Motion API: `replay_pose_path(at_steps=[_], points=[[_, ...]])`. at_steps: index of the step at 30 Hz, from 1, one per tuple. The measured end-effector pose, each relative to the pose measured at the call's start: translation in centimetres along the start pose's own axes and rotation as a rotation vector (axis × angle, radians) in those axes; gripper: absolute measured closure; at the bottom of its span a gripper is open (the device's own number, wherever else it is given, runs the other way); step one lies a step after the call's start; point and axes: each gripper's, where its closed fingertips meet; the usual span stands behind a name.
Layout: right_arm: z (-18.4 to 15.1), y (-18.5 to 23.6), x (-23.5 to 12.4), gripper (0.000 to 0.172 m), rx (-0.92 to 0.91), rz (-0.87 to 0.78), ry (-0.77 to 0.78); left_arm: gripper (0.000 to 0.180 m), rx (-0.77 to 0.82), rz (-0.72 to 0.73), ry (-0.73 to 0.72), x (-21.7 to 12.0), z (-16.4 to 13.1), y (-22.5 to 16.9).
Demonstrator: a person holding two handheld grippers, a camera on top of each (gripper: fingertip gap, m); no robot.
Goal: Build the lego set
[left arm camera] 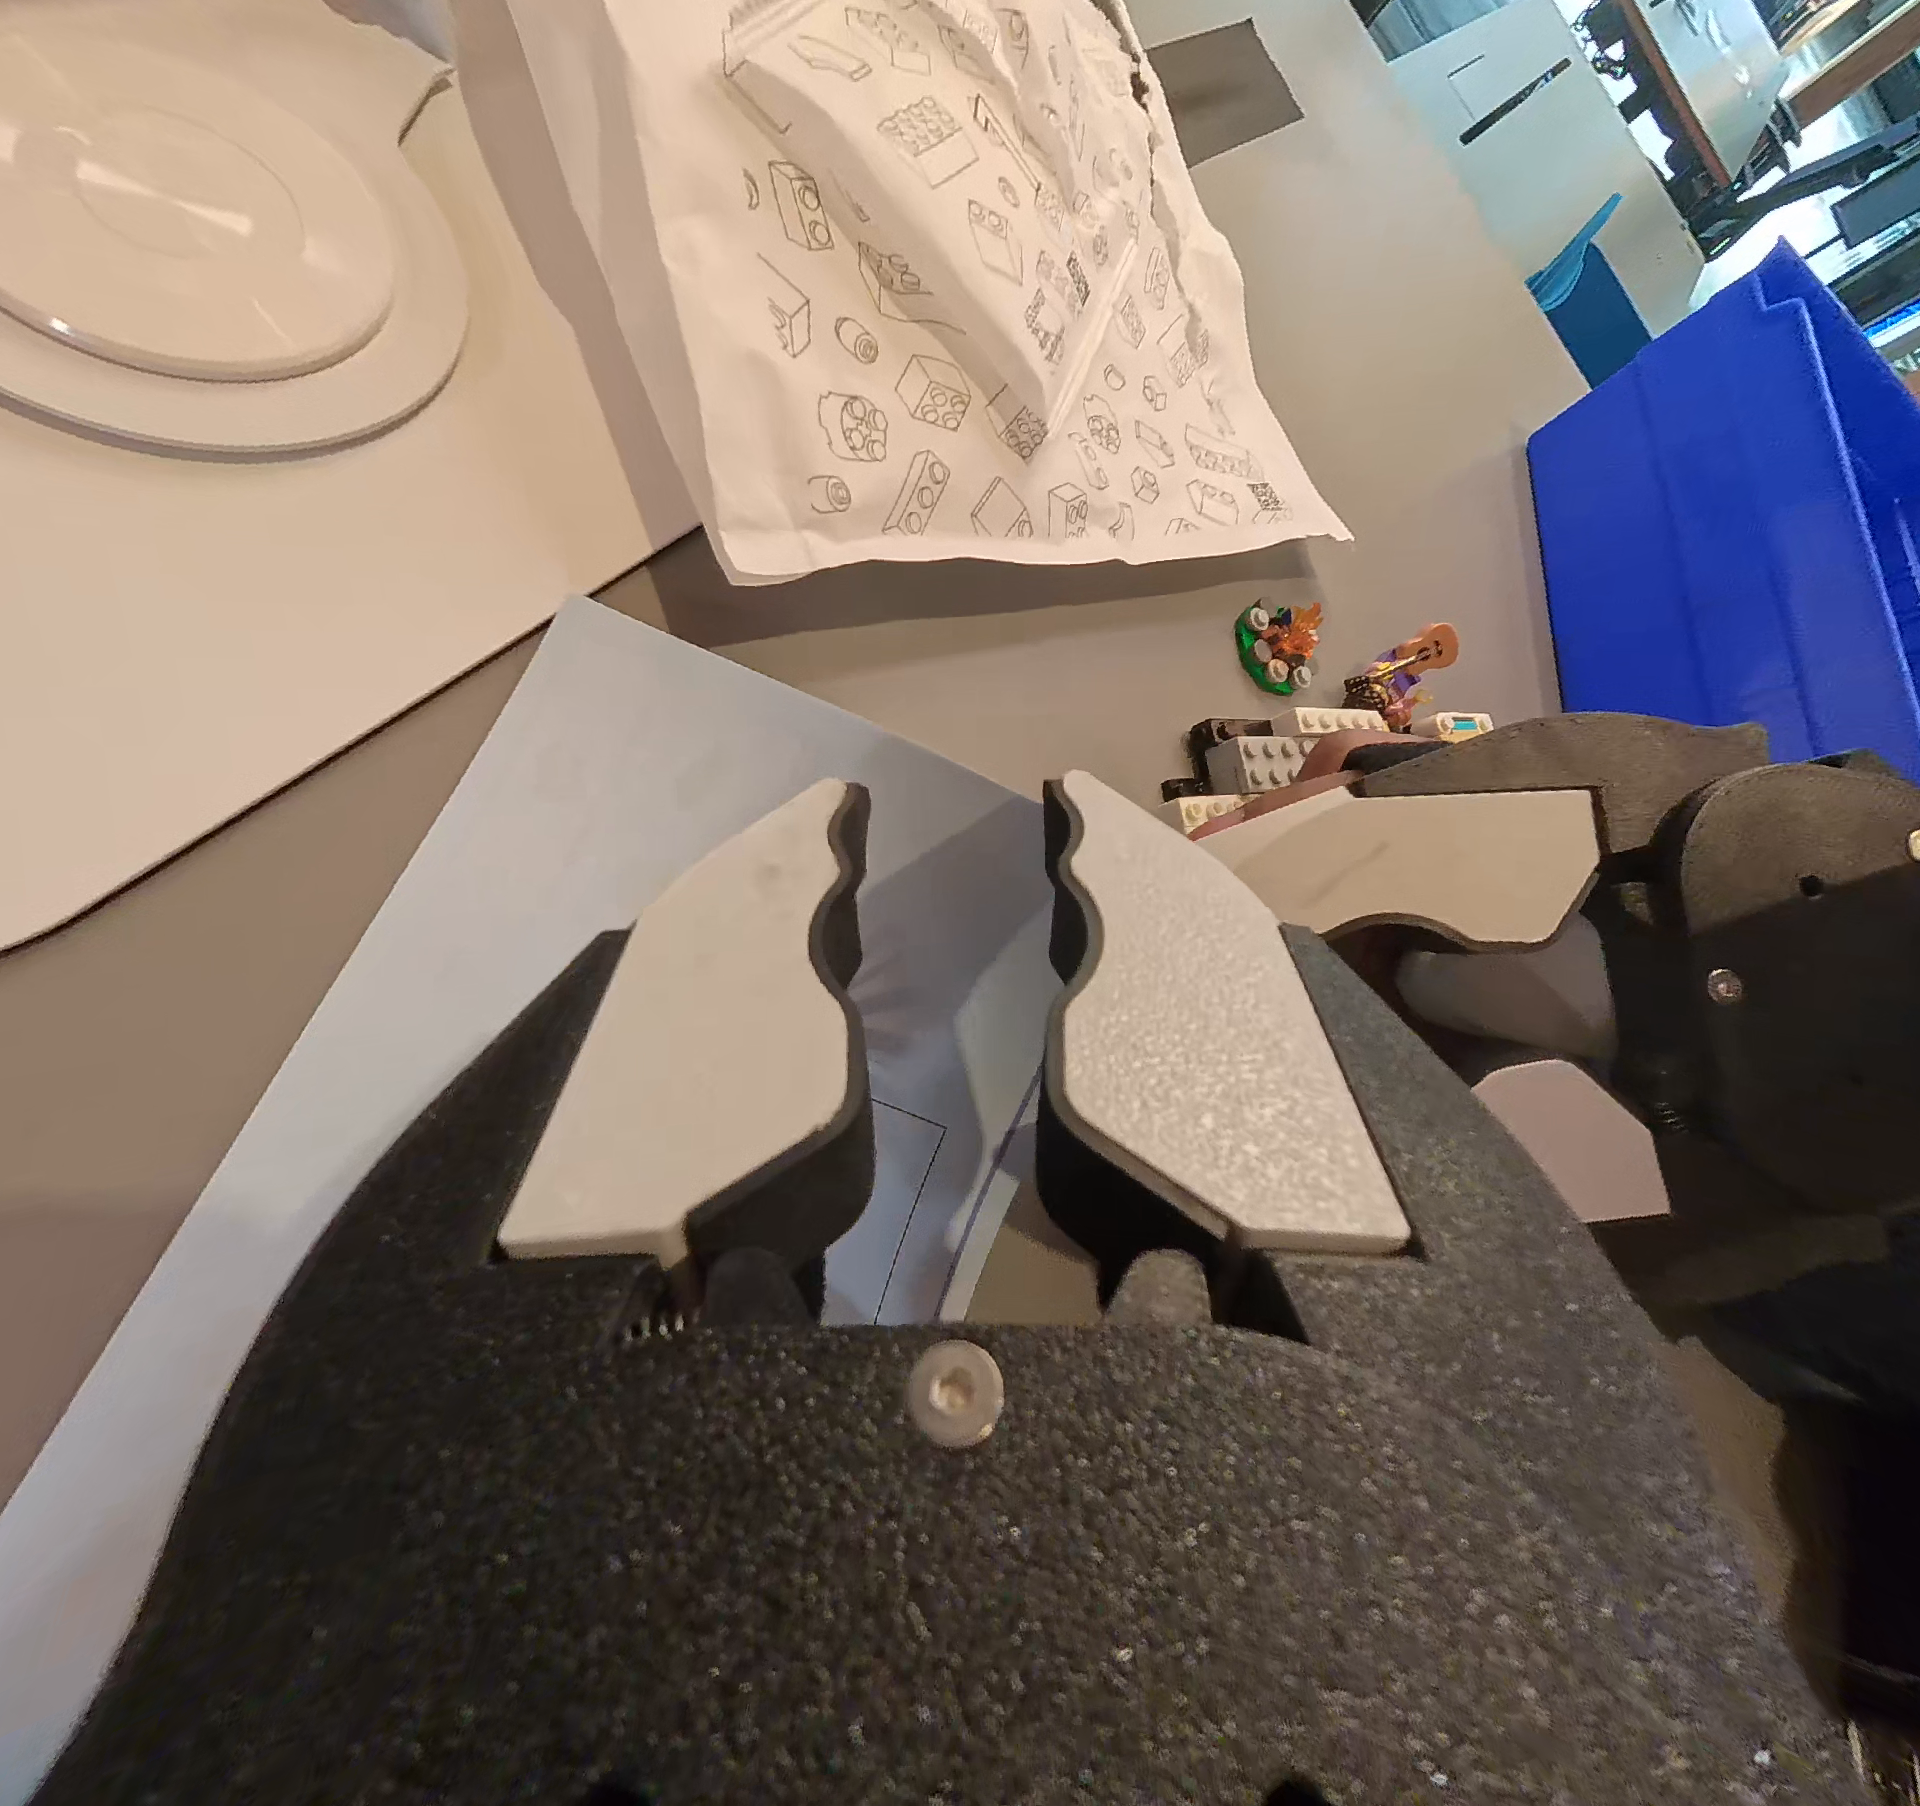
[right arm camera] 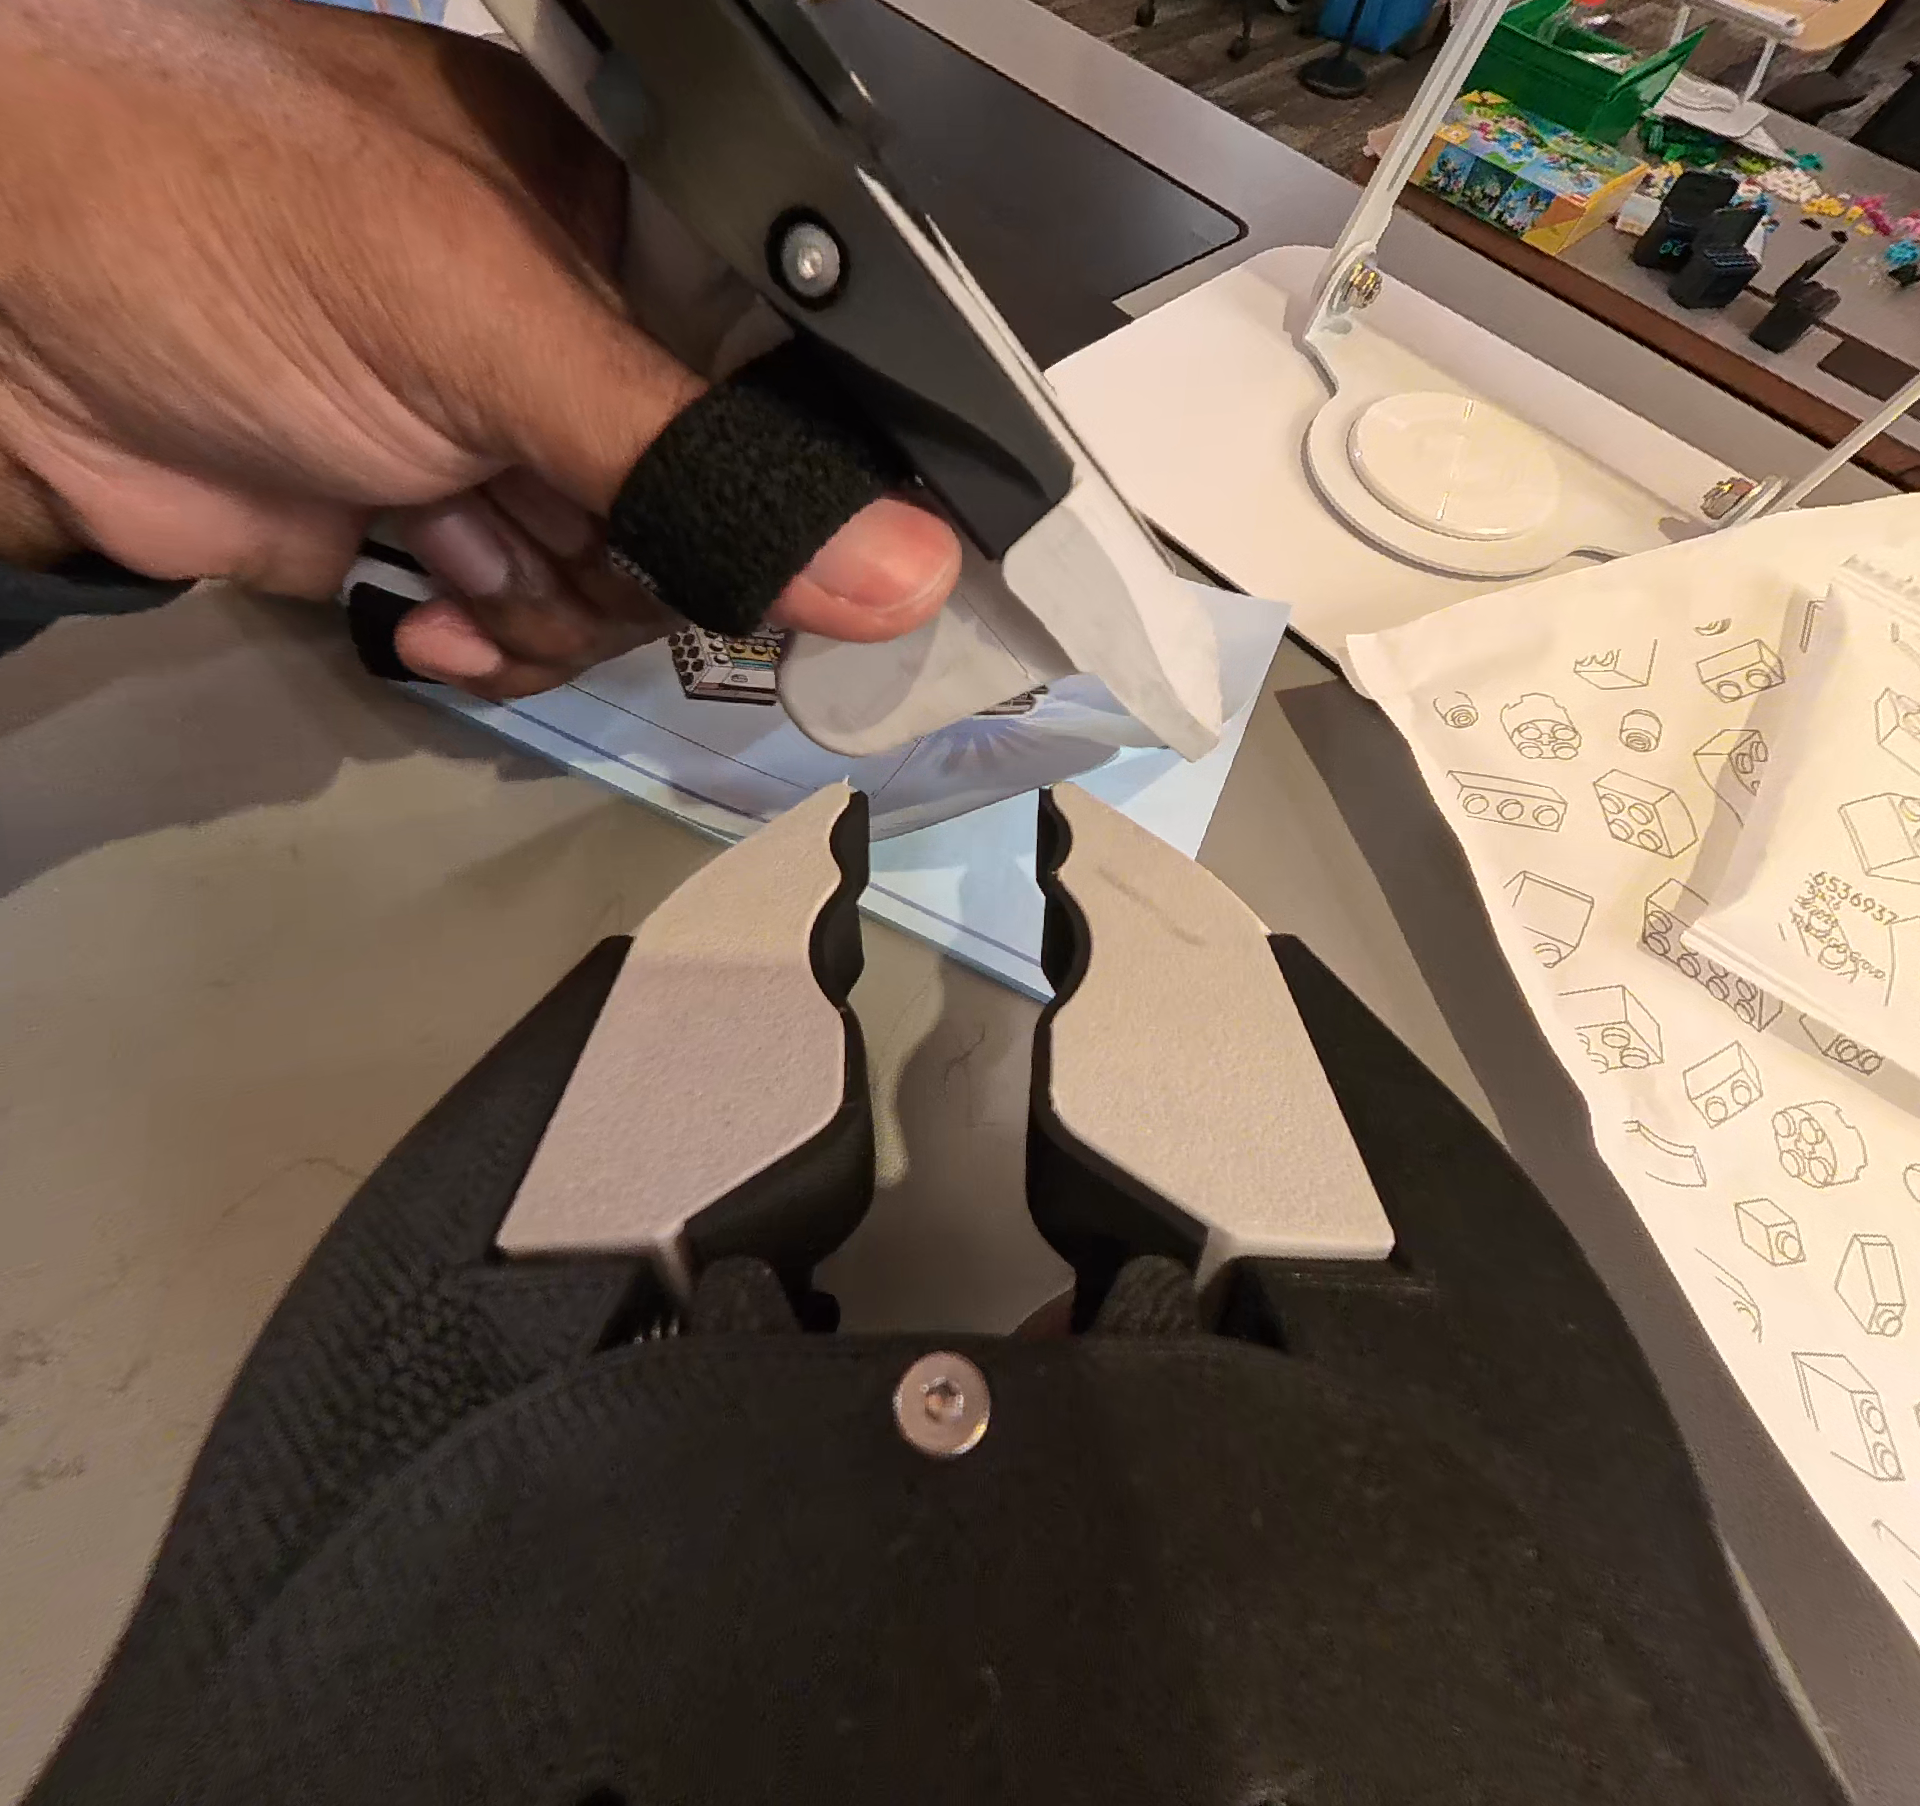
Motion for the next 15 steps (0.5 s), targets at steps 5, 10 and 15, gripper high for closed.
replay_pose_path(at_steps=[5, 10, 15], points=[[-0.01, 0.0, 0.02, 0.141, -0.001, -0.002, 0.001, 0.148, -0.005, 0.002, -0.001, -0.28, 0.03, 0.22], [0.0, -0.01, 0.01, 0.141, 0.0, -0.001, 0.001, 0.148, -0.01, -0.001, -0.006, -0.6, 0.11, 0.38], [0.02, -0.03, -0.01, 0.141, 0.002, -0.002, 0.0, 0.149, -0.009, -0.011, -0.015, -0.56, 0.24, 0.15]])
Point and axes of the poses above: each gripper's, where its closed fingertips meet, x out along the fingers, z out of its top, y = z × x across the jaws
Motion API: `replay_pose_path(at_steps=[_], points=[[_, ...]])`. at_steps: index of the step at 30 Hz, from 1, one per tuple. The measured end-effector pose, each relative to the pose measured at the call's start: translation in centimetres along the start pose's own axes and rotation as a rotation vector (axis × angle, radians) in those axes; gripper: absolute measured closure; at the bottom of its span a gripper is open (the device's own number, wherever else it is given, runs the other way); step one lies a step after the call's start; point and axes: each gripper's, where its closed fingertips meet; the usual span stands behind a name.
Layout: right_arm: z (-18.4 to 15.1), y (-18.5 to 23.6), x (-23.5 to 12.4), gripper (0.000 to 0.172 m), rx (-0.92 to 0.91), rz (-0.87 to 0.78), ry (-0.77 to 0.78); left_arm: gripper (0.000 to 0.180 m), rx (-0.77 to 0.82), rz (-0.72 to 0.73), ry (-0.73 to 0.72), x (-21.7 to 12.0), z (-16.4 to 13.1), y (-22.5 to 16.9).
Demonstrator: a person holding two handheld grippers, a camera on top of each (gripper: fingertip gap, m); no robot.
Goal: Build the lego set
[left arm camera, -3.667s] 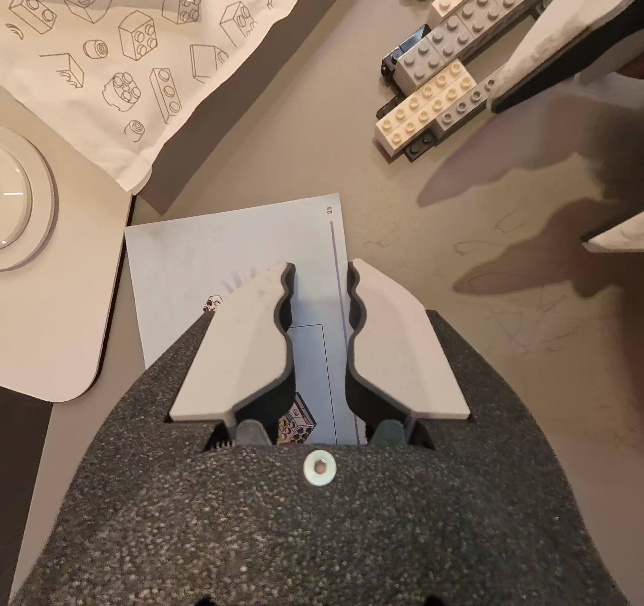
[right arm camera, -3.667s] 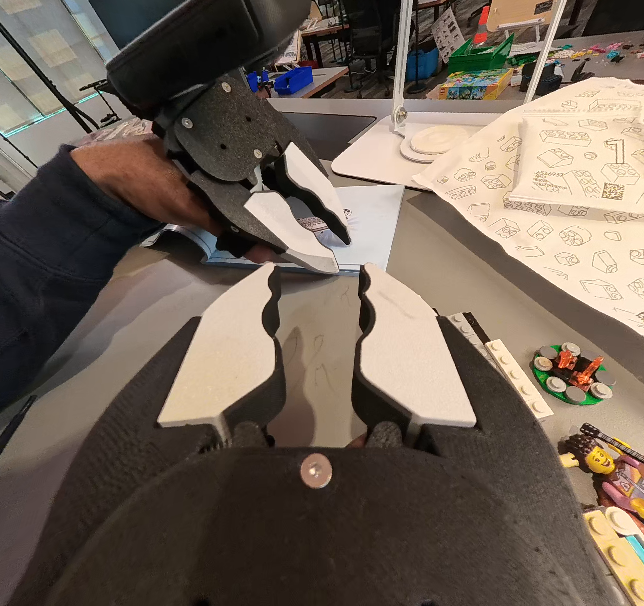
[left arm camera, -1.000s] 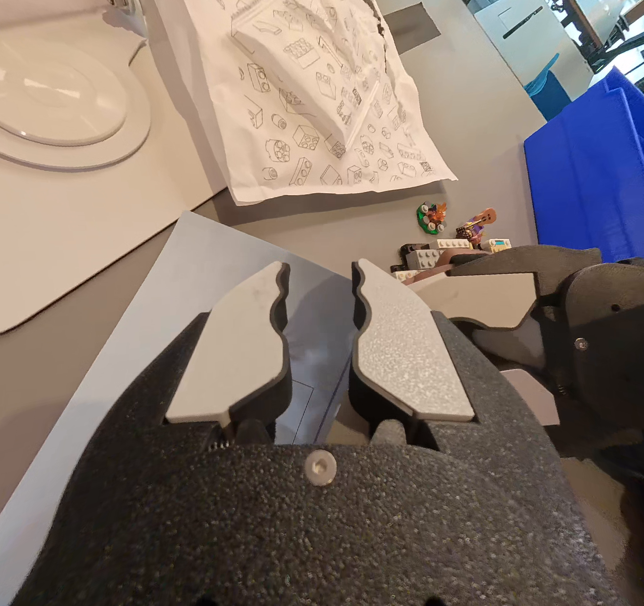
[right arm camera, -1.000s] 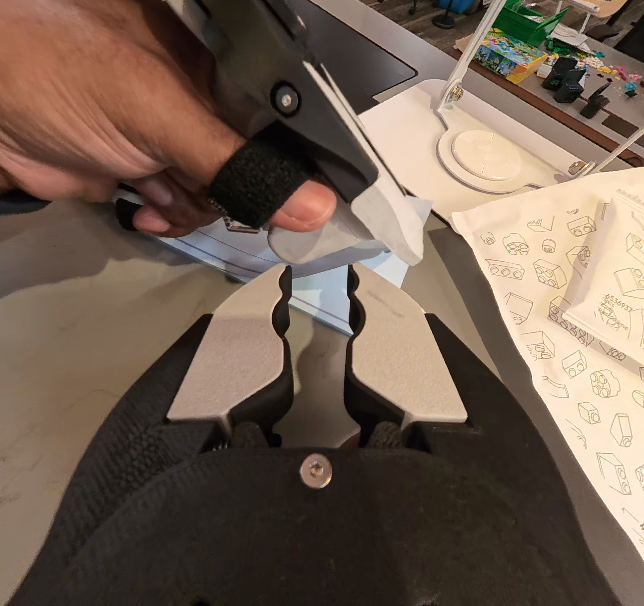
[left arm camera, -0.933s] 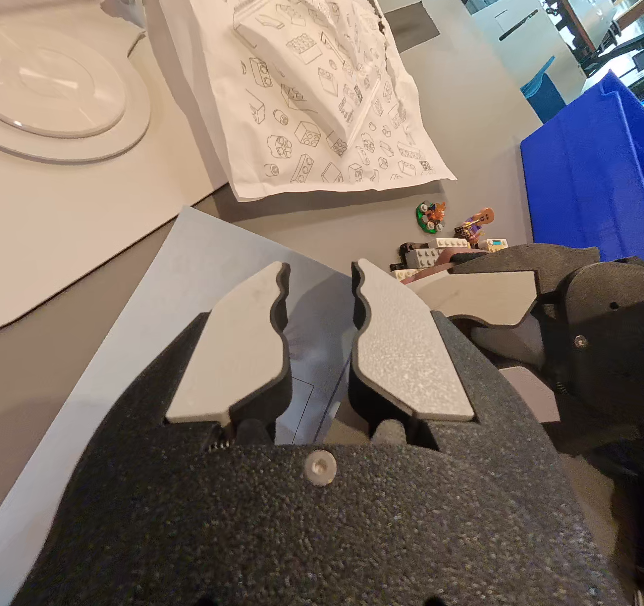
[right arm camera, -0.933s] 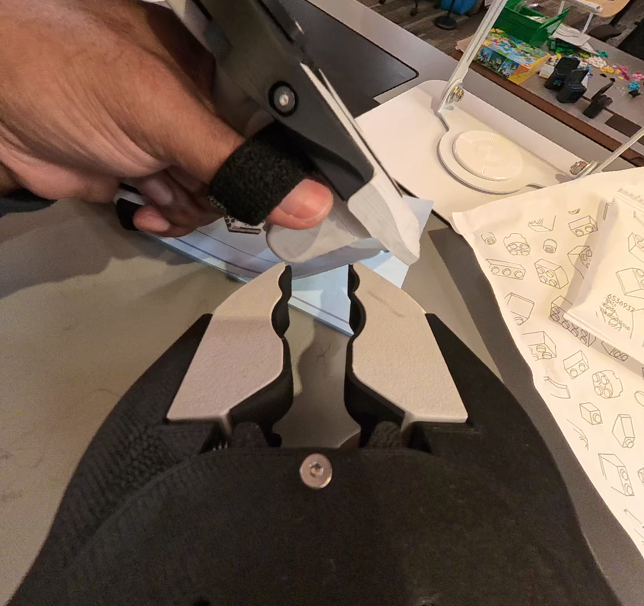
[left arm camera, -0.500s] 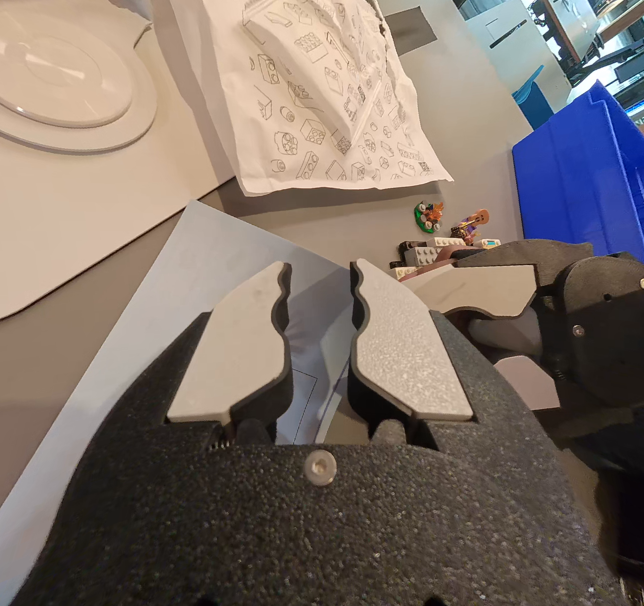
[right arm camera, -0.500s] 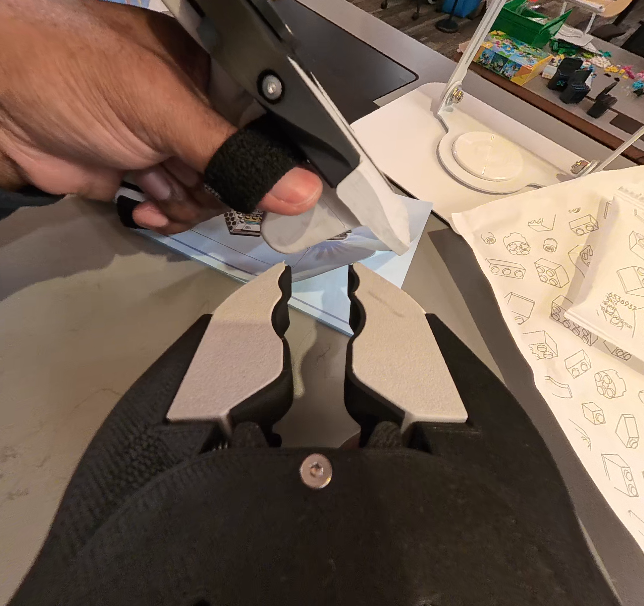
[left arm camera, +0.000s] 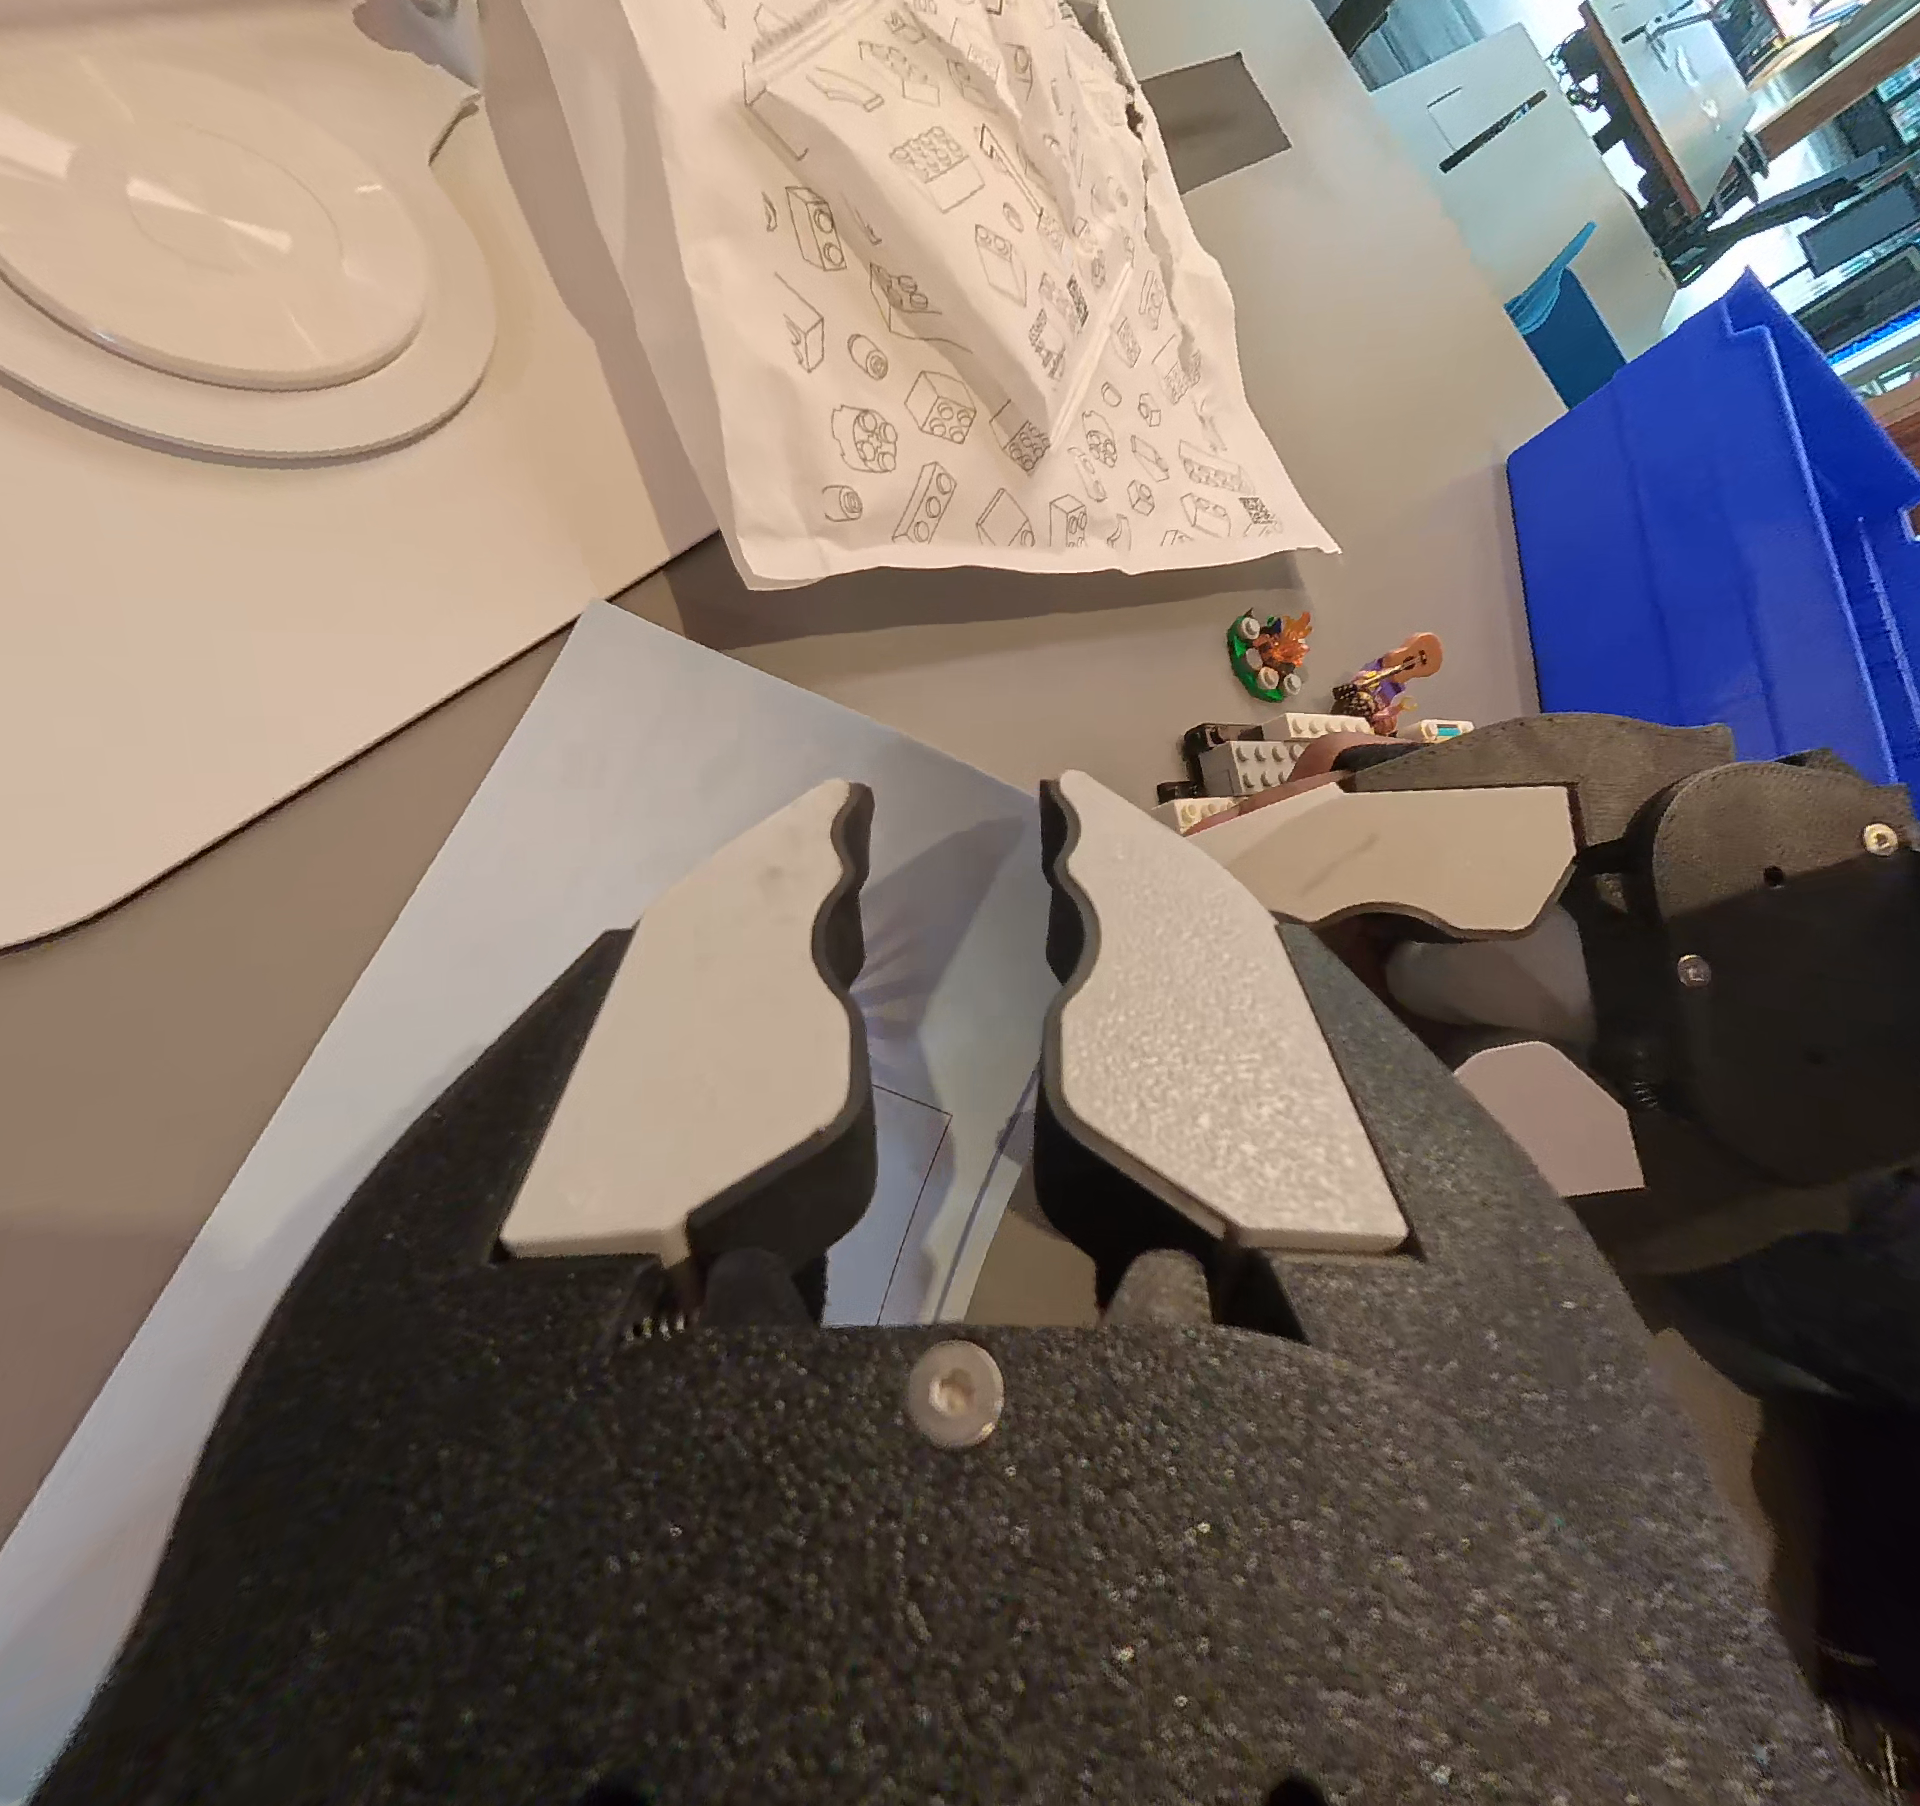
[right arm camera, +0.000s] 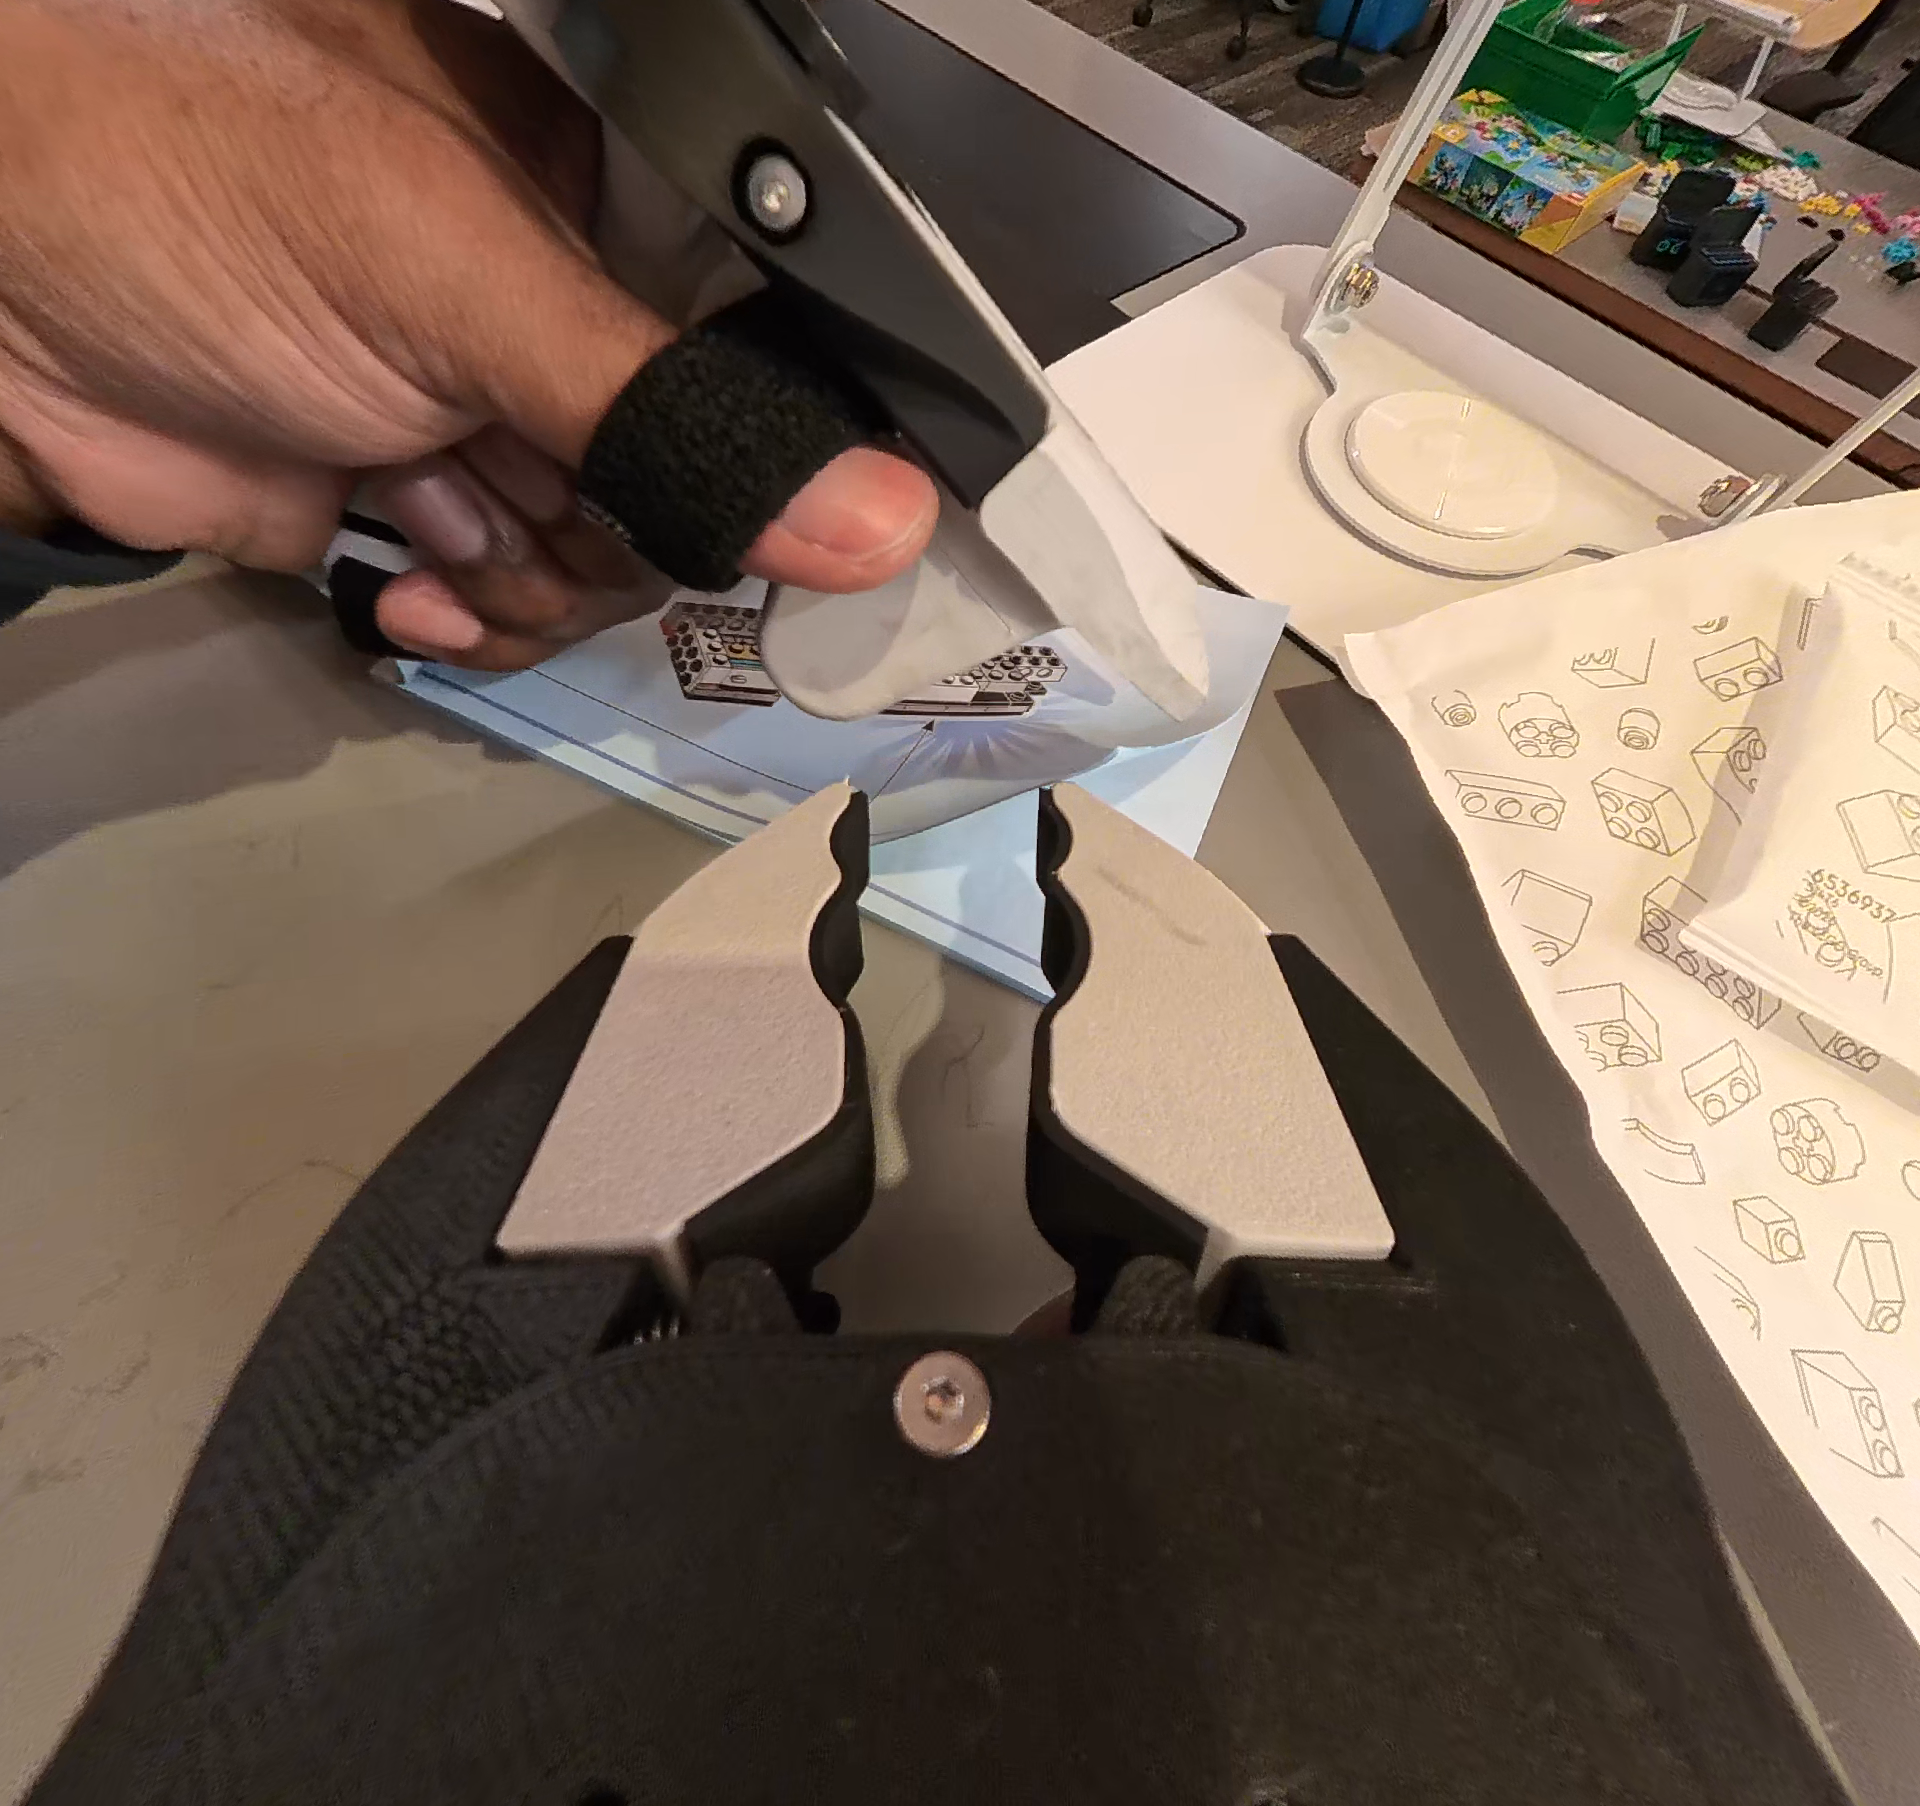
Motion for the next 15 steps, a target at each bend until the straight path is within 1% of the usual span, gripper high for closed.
replay_pose_path(at_steps=[4, 15], points=[[-0.01, 0.0, 0.01, 0.141, 0.0, 0.0, 0.001, 0.149, 0.011, -0.007, 0.024, 0.27, -0.37, -0.25], [-0.01, -0.03, 0.01, 0.141, 0.001, -0.001, 0.0, 0.149, 0.014, -0.016, 0.026, 0.17, -0.39, -0.36]])
Point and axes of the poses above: each gripper's, where its closed fingertips meet, x out along the fingers, z out of its top, y = z × x across the jaws
